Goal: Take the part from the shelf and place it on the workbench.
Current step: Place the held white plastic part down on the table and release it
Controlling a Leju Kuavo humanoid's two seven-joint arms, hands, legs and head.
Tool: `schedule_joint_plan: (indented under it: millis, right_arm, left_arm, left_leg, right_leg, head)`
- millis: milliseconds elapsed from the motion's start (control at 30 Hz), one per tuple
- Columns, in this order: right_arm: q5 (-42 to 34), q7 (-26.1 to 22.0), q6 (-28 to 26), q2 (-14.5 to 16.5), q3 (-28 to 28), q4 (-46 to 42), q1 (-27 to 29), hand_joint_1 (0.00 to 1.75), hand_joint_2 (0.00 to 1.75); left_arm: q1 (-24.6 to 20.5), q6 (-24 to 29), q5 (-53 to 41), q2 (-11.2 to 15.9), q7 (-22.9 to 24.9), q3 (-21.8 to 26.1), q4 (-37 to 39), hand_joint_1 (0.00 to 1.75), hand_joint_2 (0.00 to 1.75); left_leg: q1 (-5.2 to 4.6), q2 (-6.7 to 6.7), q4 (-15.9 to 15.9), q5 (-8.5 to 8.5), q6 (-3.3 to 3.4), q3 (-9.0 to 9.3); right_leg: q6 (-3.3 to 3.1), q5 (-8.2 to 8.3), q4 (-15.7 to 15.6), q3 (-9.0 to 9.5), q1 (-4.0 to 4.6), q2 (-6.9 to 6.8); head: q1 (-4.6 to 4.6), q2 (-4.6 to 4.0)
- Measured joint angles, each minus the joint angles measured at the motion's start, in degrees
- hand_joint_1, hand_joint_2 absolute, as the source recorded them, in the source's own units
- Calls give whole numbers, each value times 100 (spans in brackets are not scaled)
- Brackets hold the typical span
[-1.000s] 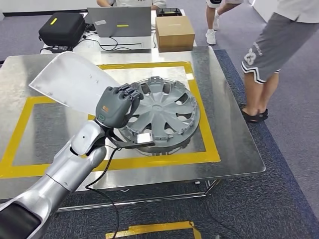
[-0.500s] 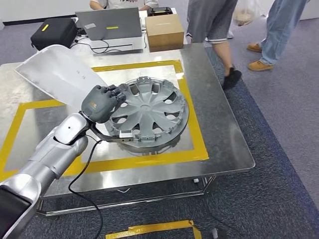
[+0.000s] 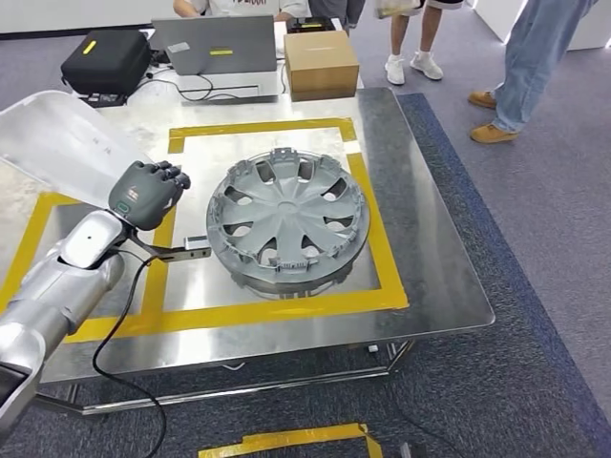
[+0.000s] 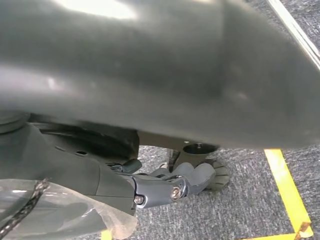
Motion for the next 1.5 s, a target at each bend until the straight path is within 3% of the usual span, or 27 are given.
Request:
schedule_joint_plan:
  millis: [67,100,133,167,233,300,433,500,567,600,633,667,733,767,833,933,1000,1067,1100,1133,1167,1233,1300,1433,1500]
  right_arm:
    - [14,-2,-1,0,4,1,7,0,0]
    - [21,-4,-2,0,4,1,13,0,0]
    - [28,-7,-4,0,4,1,19,0,0]
    - [33,-11,-5,0,5,1,22,0,0]
    - [37,-20,-6,0,7,1,16,0,0]
    - [35,-25,-5,0,9,2,1,0,0]
    - [7,-27,-3,0,11,3,-10,0,0]
    - [-5,-20,1,0,11,3,-16,0,0]
    - [-12,-11,2,0,11,3,-9,0,0]
    - [-13,-8,3,0,11,3,-3,0,0]
    - [-13,-4,4,0,11,3,2,0,0]
    - [-12,0,5,0,11,3,5,0,0]
    - [-12,5,9,0,11,3,4,0,0]
    - [-11,6,11,0,11,3,1,0,0]
    - [-11,7,14,1,11,3,1,0,0]
    - [-11,8,20,1,11,3,7,0,0]
    - [-11,8,20,0,11,3,3,0,0]
    - [-10,8,20,0,11,3,4,0,0]
    - [-9,8,20,0,11,3,7,0,0]
    - [-9,8,20,0,11,3,9,0,0]
    - [-8,7,19,0,11,3,7,0,0]
    - [-9,-1,10,0,11,3,-6,0,0]
    - [-12,-8,-1,0,11,3,-27,0,0]
    - [-22,-9,-28,0,10,3,-32,0,0]
    - [-27,-2,-38,0,9,3,-31,0,0]
  left_arm:
    - [4,0,16,52,11,23,76,175,175]
    - [15,0,17,89,11,32,117,175,175]
    - [25,0,17,130,12,44,155,175,175]
    - [33,0,21,176,14,60,188,175,175]
    - [30,-1,38,273,18,107,237,175,175]
    - [12,-14,53,379,21,145,275,175,175]
    - [-38,-115,61,542,60,192,337,175,175]
    - [-94,-185,74,616,95,221,374,175,175]
    - [-129,-227,105,673,116,245,427,175,175]
    - [-129,-238,128,695,120,255,454,175,175]
    - [-124,-239,157,714,117,267,477,175,175]
    - [-121,-236,187,735,112,282,493,175,175]
    - [-127,-225,226,778,103,319,509,175,175]
    - [-133,-220,235,796,100,338,514,175,175]
    - [-139,-212,244,813,96,366,527,175,175]
    - [-134,-207,249,821,88,386,542,175,175]
    - [-142,-206,251,820,86,393,544,175,175]
    - [-145,-205,265,815,77,394,550,175,175]
    - [-140,-206,282,811,67,394,557,175,175]
    - [-135,-208,308,805,54,397,567,175,175]
    - [-129,-211,346,800,37,402,577,175,175]
    - [-122,-216,445,790,1,432,589,175,175]
    - [-123,-220,531,784,-27,486,595,175,175]
    - [-116,-243,609,764,-39,562,639,175,175]
    - [-112,-244,632,769,-35,599,662,175,175]
  left_leg:
    - [1,8,4,-2,10,-4]
    - [0,13,6,-4,9,-4]
    - [0,16,10,-8,6,-3]
    - [2,17,15,-14,-1,1]
    - [-5,15,35,-37,-41,2]
    - [-22,10,59,-47,-101,-19]
    - [-4,6,123,-110,-214,-56]
    - [7,2,573,-393,-255,-243]
    - [6,0,1350,-739,-274,-586]
    - [7,0,1628,-818,-279,-714]
    - [7,0,1706,-783,-277,-755]
    - [8,0,1539,-635,-270,-684]
    - [5,-1,776,-223,-240,-329]
    - [-4,-2,416,-96,-223,-161]
    - [-26,-6,106,-57,-190,-24]
    - [-16,-5,61,-46,-110,-28]
    - [9,2,31,-25,-50,-17]
    - [7,5,32,-25,-24,-21]
    - [6,5,33,-26,-21,-21]
    - [5,5,34,-27,-20,-20]
    - [4,4,36,-29,-21,-15]
    - [4,1,39,-40,-32,-2]
    - [-17,-1,51,-53,-67,-13]
    - [-15,-3,68,-74,-179,-43]
    - [-4,-4,382,-287,-228,-172]
  right_leg:
    - [41,-315,769,-371,-22,-8]
    - [52,-356,986,-484,-28,-10]
    - [57,-284,981,-492,-32,-13]
    - [55,-114,743,-384,-37,-17]
    - [37,245,-72,32,-41,-33]
    - [-2,359,-548,286,-34,-34]
    - [-136,365,-612,313,-27,-22]
    - [-196,379,-634,324,-36,-19]
    - [-221,373,-633,326,-29,-15]
    - [-225,370,-632,329,-26,-12]
    - [-227,368,-629,333,-24,-6]
    - [-226,365,-626,341,-23,1]
    - [-212,353,-620,364,-21,14]
    - [-198,344,-611,367,-10,20]
    - [-158,340,-602,350,6,21]
    - [-70,299,-570,300,7,10]
    - [-8,63,-174,99,3,-1]
    - [28,-282,608,-278,-5,-9]
    - [36,-377,931,-442,-8,-10]
    - [36,-365,1061,-518,-7,-10]
    - [27,-242,952,-477,-7,-10]
    - [-14,159,195,-122,-3,-14]
    - [-53,354,-460,230,7,-16]
    - [-138,369,-646,327,9,-1]
    - [-202,392,-678,346,-10,0]
  head:
    - [13,0]
    - [12,0]
    - [14,0]
    - [13,0]
    - [14,0]
    - [6,0]
    - [-4,0]
    - [-20,0]
    - [-29,0]
    - [-28,0]
    - [-30,0]
    - [-31,0]
    - [-31,0]
    - [-31,0]
    - [-28,0]
    - [-26,0]
    - [-12,0]
    - [-2,0]
    - [-4,0]
    - [-3,0]
    - [-2,0]
    - [-2,0]
    - [-7,0]
    - [-14,0]
    - [-30,0]
